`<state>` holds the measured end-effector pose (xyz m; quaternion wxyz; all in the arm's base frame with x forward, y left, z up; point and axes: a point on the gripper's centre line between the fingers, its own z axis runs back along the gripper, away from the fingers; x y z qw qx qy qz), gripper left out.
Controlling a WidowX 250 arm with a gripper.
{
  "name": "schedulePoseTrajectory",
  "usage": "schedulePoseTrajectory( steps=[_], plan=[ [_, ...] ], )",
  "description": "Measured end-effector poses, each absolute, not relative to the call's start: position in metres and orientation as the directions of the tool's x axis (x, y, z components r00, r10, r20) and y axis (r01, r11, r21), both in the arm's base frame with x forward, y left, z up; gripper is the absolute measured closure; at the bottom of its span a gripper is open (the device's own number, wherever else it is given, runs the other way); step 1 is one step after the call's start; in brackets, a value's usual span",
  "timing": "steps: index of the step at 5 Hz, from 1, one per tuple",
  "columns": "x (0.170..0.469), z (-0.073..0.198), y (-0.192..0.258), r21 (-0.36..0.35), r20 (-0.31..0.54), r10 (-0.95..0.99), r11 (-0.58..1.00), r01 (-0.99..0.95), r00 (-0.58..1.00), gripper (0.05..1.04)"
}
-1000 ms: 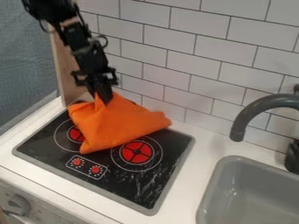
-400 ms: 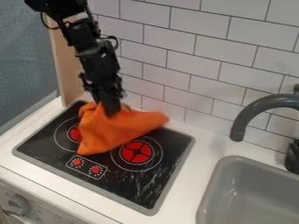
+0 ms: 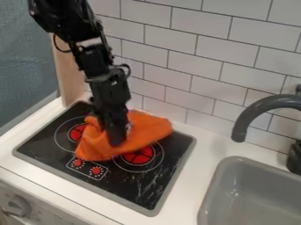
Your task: Unfold the cloth from left to right
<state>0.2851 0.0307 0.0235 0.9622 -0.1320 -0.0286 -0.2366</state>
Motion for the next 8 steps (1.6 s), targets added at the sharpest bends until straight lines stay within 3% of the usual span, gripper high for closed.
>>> schedulePoseTrajectory(
  steps=[2, 3, 4, 6, 7, 8],
  plan=[
    [0.244, 0.0, 0.021, -0.232, 0.033, -0.542, 0.813, 0.534, 0.84, 1.032],
    [0.239, -0.004, 0.023, -0.217, 0.023, -0.554, 0.81, 0.545, 0.832, 1.01],
    [0.24, -0.006, 0.023, -0.236, 0.002, -0.535, 0.821, 0.521, 0.845, 0.872],
    [0.247, -0.004, 0.027, -0.211, -0.001, -0.51, 0.841, 0.498, 0.86, 0.304],
    [0.251, -0.001, 0.027, -0.211, 0.007, -0.498, 0.847, 0.488, 0.867, 0.076],
    [0.254, 0.003, 0.024, -0.228, 0.012, -0.492, 0.846, 0.481, 0.871, 0.075]
  ],
)
